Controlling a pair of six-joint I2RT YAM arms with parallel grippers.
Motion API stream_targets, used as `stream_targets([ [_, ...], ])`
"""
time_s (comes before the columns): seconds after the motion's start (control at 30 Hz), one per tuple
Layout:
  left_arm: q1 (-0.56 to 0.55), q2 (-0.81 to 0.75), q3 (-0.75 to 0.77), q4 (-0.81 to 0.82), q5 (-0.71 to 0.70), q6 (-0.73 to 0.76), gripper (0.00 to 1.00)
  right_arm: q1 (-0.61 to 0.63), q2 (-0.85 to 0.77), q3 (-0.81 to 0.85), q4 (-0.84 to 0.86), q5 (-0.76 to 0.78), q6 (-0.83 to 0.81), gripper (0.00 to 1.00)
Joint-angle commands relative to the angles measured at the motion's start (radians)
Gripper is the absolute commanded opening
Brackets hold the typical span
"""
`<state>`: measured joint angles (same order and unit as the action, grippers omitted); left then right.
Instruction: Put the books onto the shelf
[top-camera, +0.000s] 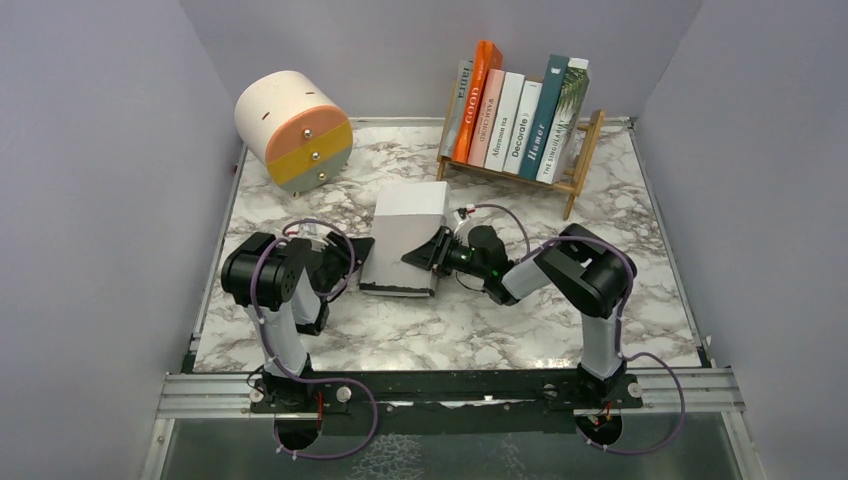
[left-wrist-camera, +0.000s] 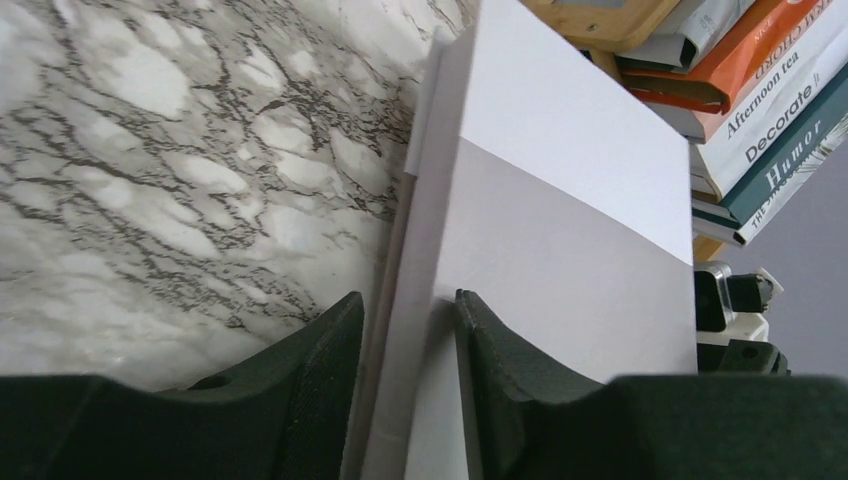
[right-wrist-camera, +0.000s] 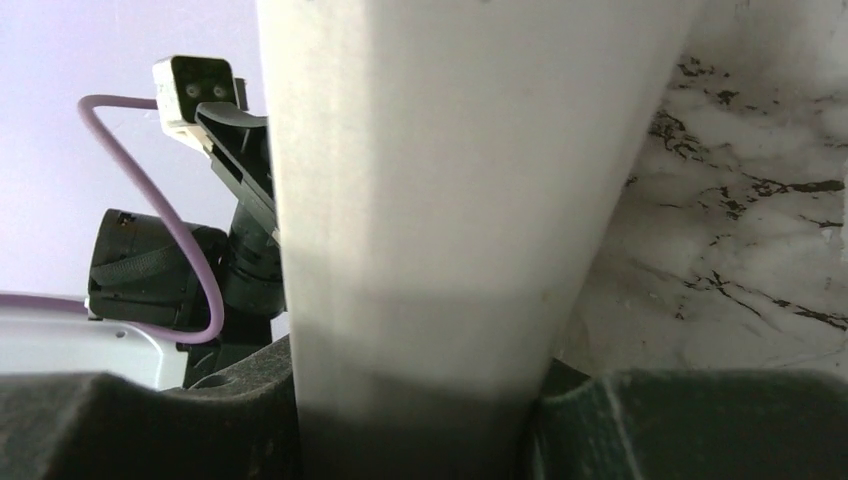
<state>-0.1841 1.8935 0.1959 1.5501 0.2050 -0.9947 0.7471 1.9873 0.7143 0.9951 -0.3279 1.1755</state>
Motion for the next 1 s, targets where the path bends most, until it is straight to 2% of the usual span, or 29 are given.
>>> stream_targets([
  [0.0,0.040,-0.018,-0.048,0.240,0.081,-0.008,0.33,0.011,-0.124,-0.001,0.051,0.044,-0.105,0.19],
  [0.1,0.052,-0.044,-0.057,0.230,0.070,-0.007,0.38,0.011,-0.189,-0.009,-0.013,0.081,-0.163,0.17],
  [0.2,0.056,-0.093,-0.053,0.166,0.059,0.008,0.38,0.011,-0.264,-0.004,-0.121,0.139,-0.236,0.13],
  [0.43,0.055,-0.341,0.014,-0.240,0.012,0.109,0.38,0.011,-0.447,0.023,-0.362,0.308,-0.426,0.10],
  [0.7,0.037,-0.609,0.180,-0.757,-0.067,0.256,0.41,0.011,-0.657,0.126,-0.635,0.538,-0.643,0.06],
  [0.77,0.029,-0.639,0.230,-0.852,-0.067,0.276,0.46,0.011,-0.699,0.187,-0.716,0.626,-0.702,0.05],
  [0.97,-0.014,-0.702,0.334,-1.026,-0.088,0.323,0.47,0.011,-0.790,0.386,-0.932,0.899,-0.889,0.01],
])
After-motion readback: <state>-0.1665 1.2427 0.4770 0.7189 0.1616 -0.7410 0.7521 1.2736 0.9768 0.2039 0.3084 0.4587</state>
